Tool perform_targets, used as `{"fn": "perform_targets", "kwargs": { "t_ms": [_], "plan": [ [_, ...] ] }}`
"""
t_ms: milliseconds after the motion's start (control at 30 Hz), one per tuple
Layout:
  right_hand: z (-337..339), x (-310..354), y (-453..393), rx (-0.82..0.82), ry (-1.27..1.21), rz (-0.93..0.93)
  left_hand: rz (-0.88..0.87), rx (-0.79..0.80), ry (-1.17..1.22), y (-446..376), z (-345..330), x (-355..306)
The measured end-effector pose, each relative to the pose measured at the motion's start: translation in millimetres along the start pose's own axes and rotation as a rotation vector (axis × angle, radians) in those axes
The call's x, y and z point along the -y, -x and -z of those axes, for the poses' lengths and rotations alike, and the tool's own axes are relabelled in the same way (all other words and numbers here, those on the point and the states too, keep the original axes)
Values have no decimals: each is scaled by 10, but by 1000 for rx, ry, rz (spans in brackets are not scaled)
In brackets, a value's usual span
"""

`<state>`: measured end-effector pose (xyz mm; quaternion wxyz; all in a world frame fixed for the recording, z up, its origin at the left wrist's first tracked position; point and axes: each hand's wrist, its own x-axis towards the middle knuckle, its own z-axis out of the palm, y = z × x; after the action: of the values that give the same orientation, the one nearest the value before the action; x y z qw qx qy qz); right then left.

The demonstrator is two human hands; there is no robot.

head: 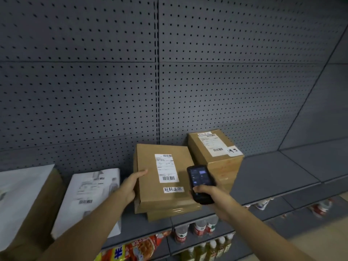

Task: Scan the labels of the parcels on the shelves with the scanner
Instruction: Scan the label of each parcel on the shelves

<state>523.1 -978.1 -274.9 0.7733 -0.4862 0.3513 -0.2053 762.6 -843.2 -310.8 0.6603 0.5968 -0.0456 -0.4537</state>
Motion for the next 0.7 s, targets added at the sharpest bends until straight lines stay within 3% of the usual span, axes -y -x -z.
{"fn": "perform_targets", "kwargs": {
  "t_ms": [300, 700],
  "plan": [
    [118, -182, -545, 47, 7, -105, 91, -76, 65, -517, -108, 207],
    [45, -294, -777, 120, -72, -113, 39, -128, 66, -839, 122, 322]
  ]
}}
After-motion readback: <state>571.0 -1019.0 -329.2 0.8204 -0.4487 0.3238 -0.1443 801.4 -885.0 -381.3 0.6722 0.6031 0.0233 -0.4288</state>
